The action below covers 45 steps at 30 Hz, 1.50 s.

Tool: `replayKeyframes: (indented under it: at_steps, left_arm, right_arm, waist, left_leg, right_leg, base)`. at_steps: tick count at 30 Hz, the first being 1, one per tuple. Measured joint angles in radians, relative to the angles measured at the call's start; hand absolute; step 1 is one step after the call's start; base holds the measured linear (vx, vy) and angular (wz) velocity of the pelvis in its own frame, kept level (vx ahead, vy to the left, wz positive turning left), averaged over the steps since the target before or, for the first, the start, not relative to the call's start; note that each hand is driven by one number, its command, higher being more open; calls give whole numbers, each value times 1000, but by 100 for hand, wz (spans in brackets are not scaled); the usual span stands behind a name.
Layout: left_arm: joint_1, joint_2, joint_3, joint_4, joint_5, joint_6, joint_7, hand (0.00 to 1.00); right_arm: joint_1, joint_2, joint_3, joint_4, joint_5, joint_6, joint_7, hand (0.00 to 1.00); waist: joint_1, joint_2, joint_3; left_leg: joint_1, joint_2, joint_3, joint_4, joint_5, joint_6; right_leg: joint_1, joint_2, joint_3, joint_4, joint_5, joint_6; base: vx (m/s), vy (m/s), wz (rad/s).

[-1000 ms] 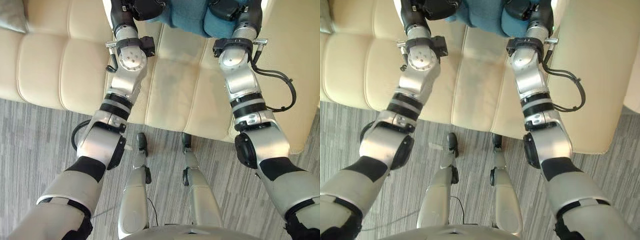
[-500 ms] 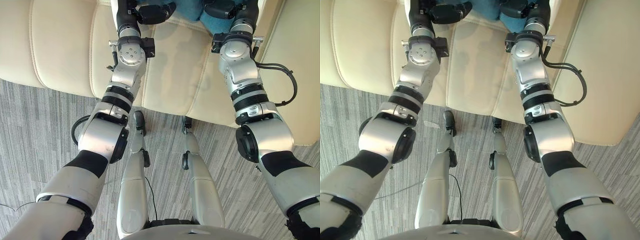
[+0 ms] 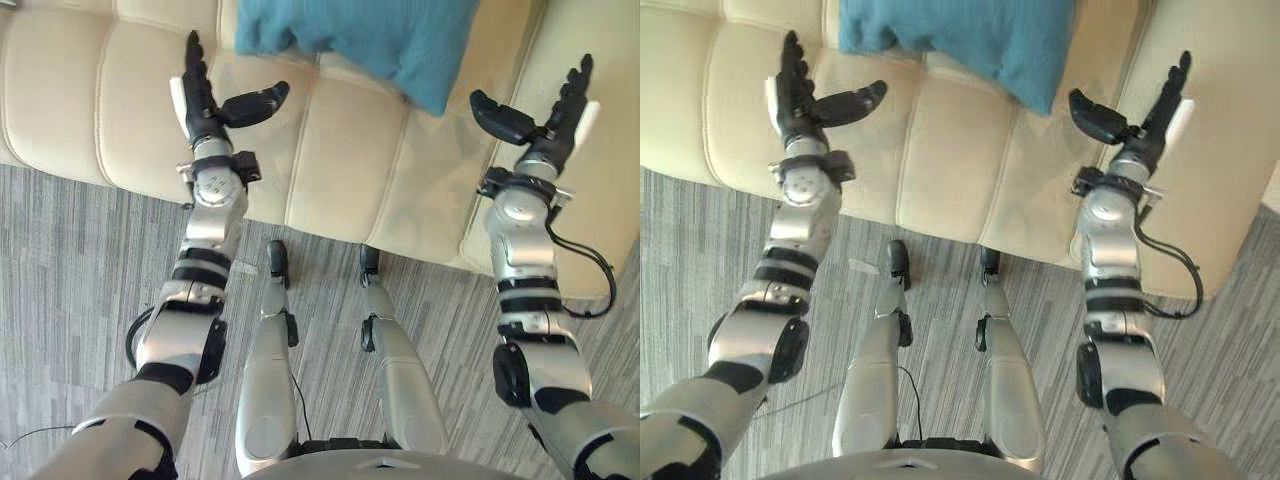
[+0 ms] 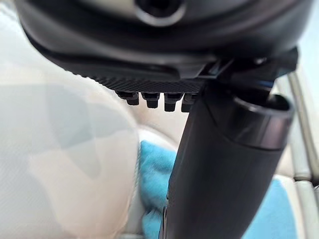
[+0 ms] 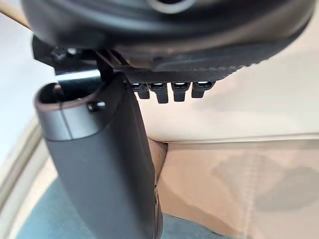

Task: Pick up cushions and gather them together orderly.

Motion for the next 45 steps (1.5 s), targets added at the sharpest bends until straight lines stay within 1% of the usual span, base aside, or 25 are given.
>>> replayKeyframes:
  at_steps: [1,3,5,6,7,8,9,11,12,13,14,17,20,21,22,24,27,31,35,39,40,42,43,44,45]
  left_arm:
    - [92,-20,0,-53,0,-14,-6,100]
    - [210,-61,-1,-118,0,-26,-26,100]
    - [309,-110,-4,-134,0,-29,-56,100]
    - [406,-157,-8,-134,0,-28,-83,100]
    - [453,-179,-8,-134,1,-27,-97,100]
    - [530,-217,-8,-129,1,-22,-124,100]
    - [607,-251,-9,-112,1,-14,-148,100]
    - [688,-282,-10,-50,2,-7,-172,100]
    - [737,-293,-8,18,4,-2,-190,100]
    - [747,-295,-7,35,8,0,-194,100]
    - [774,-296,-4,90,21,7,-208,100]
    - [802,-292,5,216,102,20,-234,100]
    - [804,-288,12,298,168,31,-244,100]
    - [805,-291,37,350,192,33,-248,100]
    - [805,-291,37,351,192,34,-248,100]
    - [811,-282,48,420,211,38,-249,100]
    - [811,-277,86,465,250,43,-255,100]
    - [810,-260,105,505,285,51,-259,100]
    - [810,-256,122,525,286,52,-261,100]
    - [799,-251,122,527,286,52,-260,100]
    - [785,-246,122,526,286,52,-260,100]
    - [774,-240,121,517,286,52,-260,100]
    - [770,-239,122,505,286,53,-259,100]
    - [777,-242,122,486,286,52,-260,100]
    - [768,-250,121,476,287,53,-260,100]
  right_arm:
    - [93,18,4,-57,-3,-31,21,100]
    - [209,60,5,-111,-4,-57,59,100]
    - [291,102,9,-111,-8,-60,99,100]
    - [372,139,28,-108,-24,-60,130,100]
    - [409,156,39,-107,-28,-60,148,100]
    - [476,184,53,-105,-48,-60,182,100]
    - [543,213,64,-87,-63,-61,210,100]
    - [614,252,65,-29,-67,-60,239,100]
    - [664,274,65,32,-83,-60,252,100]
    - [673,277,66,48,-85,-60,255,100]
    - [695,284,68,113,-100,-59,267,100]
    - [714,300,65,260,-123,-56,288,100]
    - [712,303,60,370,-122,-52,298,100]
    - [713,304,54,436,-122,-49,306,100]
    - [713,304,53,437,-122,-49,306,100]
    - [715,307,19,540,-118,-47,313,100]
    - [711,305,-12,617,-101,-45,315,100]
    - [698,299,-72,690,-81,-40,316,100]
    - [693,294,-81,718,-77,-37,315,100]
    - [656,301,-75,723,-78,-30,315,100]
    - [628,305,-66,715,-78,-26,313,100]
    - [623,317,-59,682,-79,-21,311,100]
    - [623,321,-54,666,-80,-20,310,100]
    - [616,321,-45,653,-80,-20,307,100]
    - [609,320,-42,650,-81,-19,306,100]
  waist:
    - [7,2,-46]
    - [17,2,-52]
    - [18,3,-74]
    - [22,4,-90]
    - [22,6,-95]
    - [22,10,-108]
    - [23,16,-139]
    - [27,20,-186]
    - [27,26,-230]
    - [27,27,-242]
    - [27,30,-273]
    - [26,40,-325]
    - [27,49,-349]
    - [26,51,-369]
    - [26,51,-370]
    - [25,45,-401]
    - [24,34,-421]
    - [17,31,-425]
    - [15,27,-423]
    - [19,13,-413]
    - [22,4,-401]
    - [23,-8,-394]
    - [26,-16,-389]
    - [35,-9,-388]
    - [40,0,-381]
  left_leg:
    - [2,4,-2,0,-10,-5]
    - [49,9,-5,-1,-19,-11]
    - [78,10,-9,-1,-23,-11]
    - [114,10,-10,-2,-32,-11]
    - [135,11,-10,-2,-38,-12]
    - [167,11,-9,-1,-51,-11]
    - [191,12,-9,-1,-64,-11]
    - [231,12,-5,1,-82,-7]
    - [260,10,-6,1,-93,-9]
    - [265,10,-6,2,-95,-8]
    - [291,9,-5,3,-105,-9]
    - [336,7,-5,3,-117,-8]
    - [369,5,-5,-1,-123,-9]
    - [393,3,-4,-13,-123,-8]
    - [393,3,-4,-13,-123,-8]
    - [435,0,-2,-34,-132,-13]
    - [456,-3,-2,-39,-136,-13]
    - [486,-10,2,-55,-137,-9]
    - [499,-16,12,-55,-141,-7]
    - [465,-14,62,-23,-159,-4]
    - [427,-6,93,29,-185,-6]
    - [379,9,118,112,-219,-1]
    - [354,18,140,159,-237,14]
    - [330,49,158,180,-242,24]
    - [318,69,162,192,-243,24]
  right_leg:
    - [5,4,-4,-4,-11,-5]
    - [55,9,-11,-4,-26,-9]
    - [87,10,-19,-2,-41,-8]
    - [120,10,-22,8,-59,-9]
    - [137,10,-23,15,-68,-8]
    - [164,11,-24,27,-87,-8]
    - [184,10,-26,37,-103,-7]
    - [214,10,-26,58,-130,-5]
    - [242,7,-30,67,-148,0]
    - [247,7,-31,68,-150,1]
    - [272,6,-31,70,-159,3]
    - [320,2,-37,67,-173,2]
    - [357,0,-42,51,-174,2]
    - [378,0,-43,38,-173,3]
    - [378,0,-43,38,-173,3]
    - [425,3,-44,10,-168,9]
    - [449,1,-42,-8,-167,11]
    - [469,-4,-36,-8,-168,13]
    - [474,-9,-22,-7,-168,16]
    - [423,-9,29,5,-152,26]
    - [383,-7,62,25,-146,29]
    - [352,0,84,29,-132,38]
    - [346,0,93,16,-115,65]
    - [343,-4,77,4,-133,111]
    - [316,-6,8,59,-179,83]
  base:
    - [169,29,1]
    - [190,26,5]
    - [170,21,10]
    - [171,23,6]
    - [161,27,2]
    - [140,33,2]
    - [135,34,1]
    - [151,40,2]
    - [124,33,4]
    - [104,35,4]
    - [57,20,1]
    - [37,35,3]
    - [-21,37,2]
    - [-6,33,-1]
    - [14,30,-1]
    - [34,28,0]
    - [55,42,-2]
    - [65,56,-3]
    - [31,50,-9]
    - [-44,47,-41]
    - [-82,32,-62]
    - [-85,35,-56]
    - [-67,33,-48]
    - [-114,8,-45]
    - [-104,1,-35]
